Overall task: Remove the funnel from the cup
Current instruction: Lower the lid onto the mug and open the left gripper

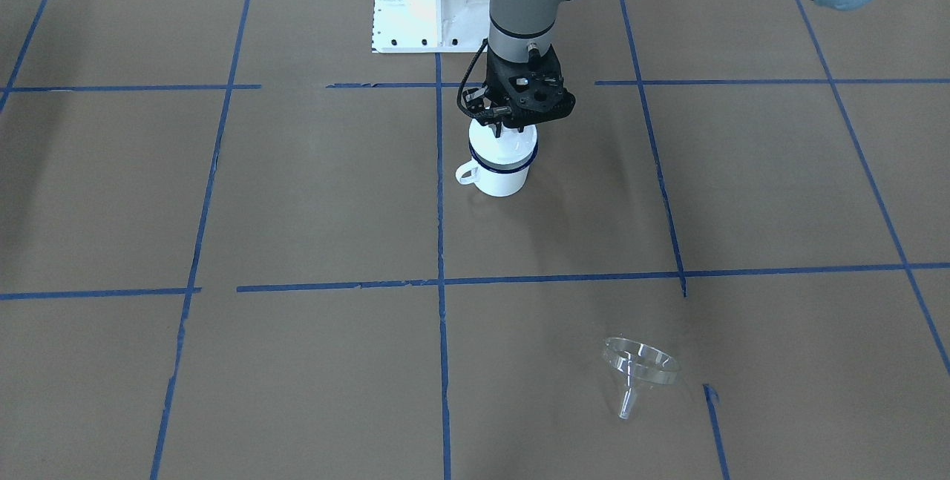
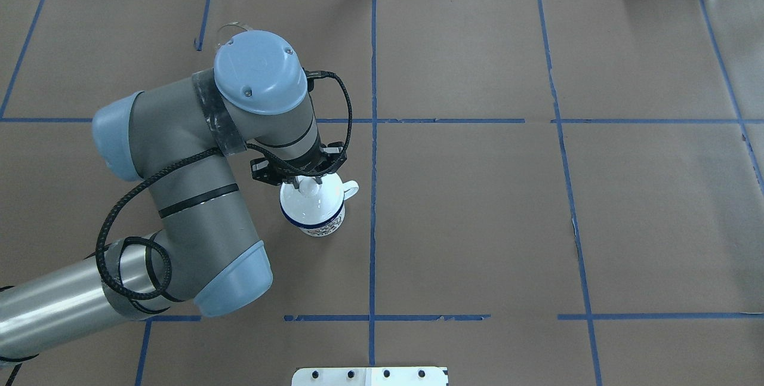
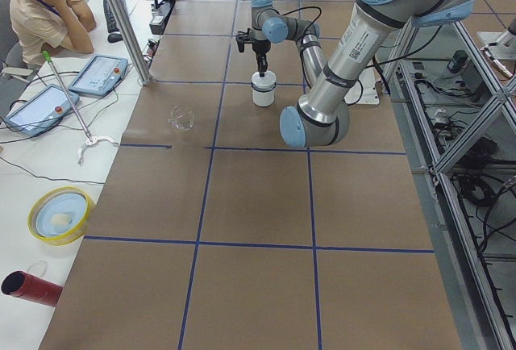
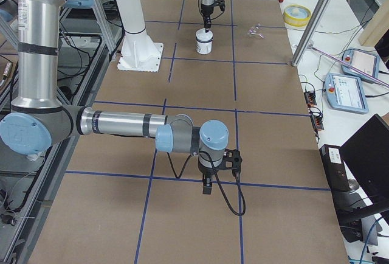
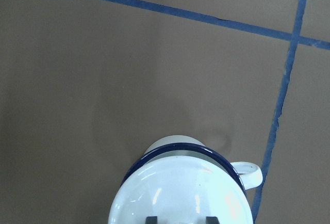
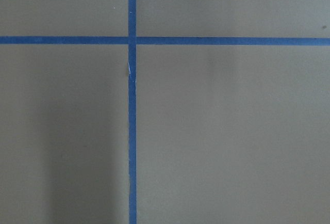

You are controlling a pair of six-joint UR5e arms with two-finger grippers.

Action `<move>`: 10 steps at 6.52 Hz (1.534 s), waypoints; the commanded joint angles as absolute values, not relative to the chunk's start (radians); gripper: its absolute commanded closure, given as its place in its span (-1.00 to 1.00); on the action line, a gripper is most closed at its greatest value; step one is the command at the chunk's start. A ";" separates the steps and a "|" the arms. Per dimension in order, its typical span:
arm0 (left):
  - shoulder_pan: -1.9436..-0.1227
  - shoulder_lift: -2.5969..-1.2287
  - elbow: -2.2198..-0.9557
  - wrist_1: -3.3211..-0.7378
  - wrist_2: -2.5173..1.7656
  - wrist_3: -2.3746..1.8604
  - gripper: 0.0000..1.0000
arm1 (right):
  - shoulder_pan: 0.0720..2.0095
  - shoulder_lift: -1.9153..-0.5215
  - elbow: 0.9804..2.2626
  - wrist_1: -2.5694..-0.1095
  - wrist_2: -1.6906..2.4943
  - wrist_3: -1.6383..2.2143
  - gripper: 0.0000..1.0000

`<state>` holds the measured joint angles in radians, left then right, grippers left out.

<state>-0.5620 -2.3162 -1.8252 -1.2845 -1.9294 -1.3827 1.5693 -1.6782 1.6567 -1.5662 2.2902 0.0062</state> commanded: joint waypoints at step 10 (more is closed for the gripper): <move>-0.558 -2.296 -1.821 -1.313 -1.921 -1.368 -1.00 | 1.569 -1.678 1.657 -1.566 2.290 0.006 -1.00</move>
